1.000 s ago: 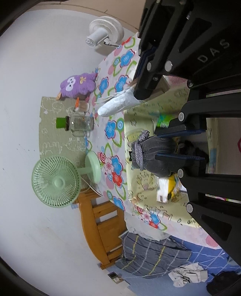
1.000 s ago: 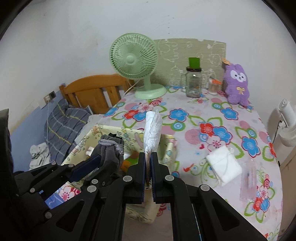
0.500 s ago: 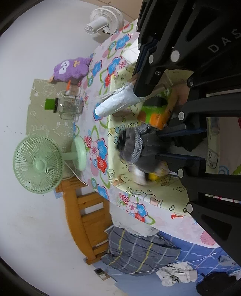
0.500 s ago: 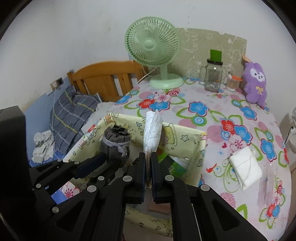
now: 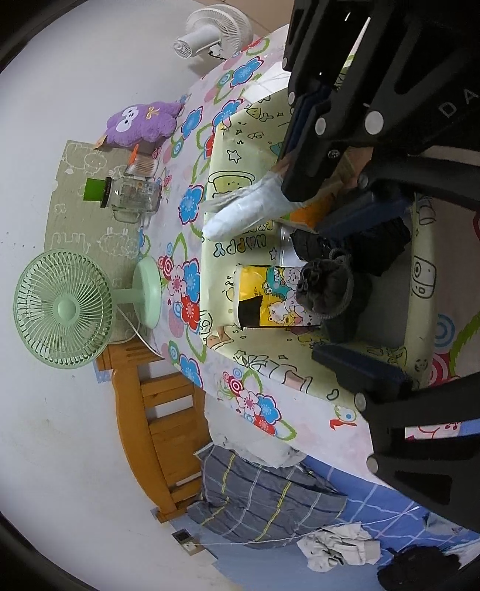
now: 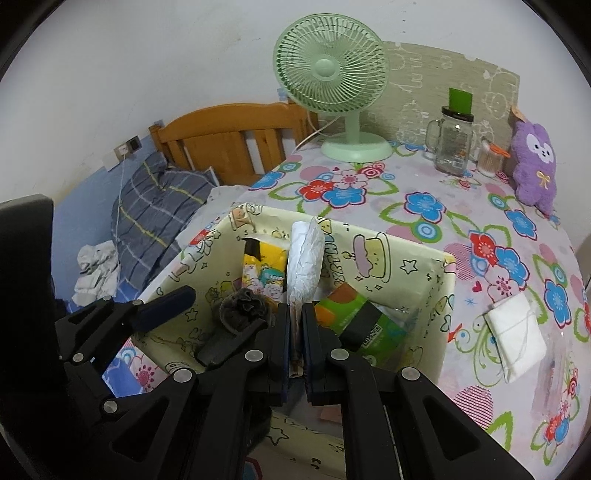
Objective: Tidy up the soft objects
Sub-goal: 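Lower both held items into the box and open both grippers, then withdraw both grippers from the box toward the white towel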
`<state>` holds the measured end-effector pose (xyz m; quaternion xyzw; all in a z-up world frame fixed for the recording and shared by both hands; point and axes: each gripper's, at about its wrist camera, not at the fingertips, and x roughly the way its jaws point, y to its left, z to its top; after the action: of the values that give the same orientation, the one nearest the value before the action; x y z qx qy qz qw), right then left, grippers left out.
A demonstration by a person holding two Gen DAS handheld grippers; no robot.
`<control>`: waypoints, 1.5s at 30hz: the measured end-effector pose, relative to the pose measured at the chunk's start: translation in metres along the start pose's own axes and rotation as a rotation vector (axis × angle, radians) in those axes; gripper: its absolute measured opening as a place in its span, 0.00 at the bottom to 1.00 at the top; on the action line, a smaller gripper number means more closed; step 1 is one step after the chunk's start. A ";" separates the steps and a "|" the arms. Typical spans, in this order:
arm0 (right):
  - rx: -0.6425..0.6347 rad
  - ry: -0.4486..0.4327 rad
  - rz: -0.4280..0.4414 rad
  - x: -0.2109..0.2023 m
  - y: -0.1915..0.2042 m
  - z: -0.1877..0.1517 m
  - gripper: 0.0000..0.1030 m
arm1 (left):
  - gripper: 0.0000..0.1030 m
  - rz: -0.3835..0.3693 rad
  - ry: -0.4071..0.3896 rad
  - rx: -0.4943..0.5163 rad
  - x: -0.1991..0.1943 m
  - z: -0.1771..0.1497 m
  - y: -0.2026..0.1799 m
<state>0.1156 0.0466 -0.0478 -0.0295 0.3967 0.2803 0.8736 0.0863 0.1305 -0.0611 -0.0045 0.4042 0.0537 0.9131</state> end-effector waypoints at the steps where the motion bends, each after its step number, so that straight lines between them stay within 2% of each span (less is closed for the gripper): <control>1: -0.004 -0.002 -0.002 0.000 0.000 0.000 0.12 | 0.69 0.001 0.000 0.000 -0.001 0.000 0.000; 4: -0.011 -0.012 -0.032 -0.002 -0.001 0.000 0.33 | 0.75 -0.007 0.002 -0.001 -0.001 -0.001 0.000; 6: 0.005 -0.015 -0.054 -0.005 -0.005 -0.001 0.59 | 0.78 -0.011 0.003 -0.002 -0.002 -0.001 0.000; 8: 0.026 -0.018 -0.067 -0.008 -0.009 -0.002 0.70 | 0.79 -0.008 -0.003 0.002 -0.004 -0.001 -0.002; 26: 0.071 -0.089 -0.119 -0.052 -0.033 -0.012 0.81 | 0.96 -0.031 -0.070 0.039 -0.037 0.002 -0.039; 45: 0.117 -0.194 -0.183 -0.111 -0.066 -0.026 0.95 | 1.00 -0.073 -0.130 0.084 -0.073 0.005 -0.084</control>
<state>0.0737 -0.0680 0.0021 0.0126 0.3220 0.1773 0.9299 0.0496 0.0400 -0.0069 0.0225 0.3454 0.0035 0.9382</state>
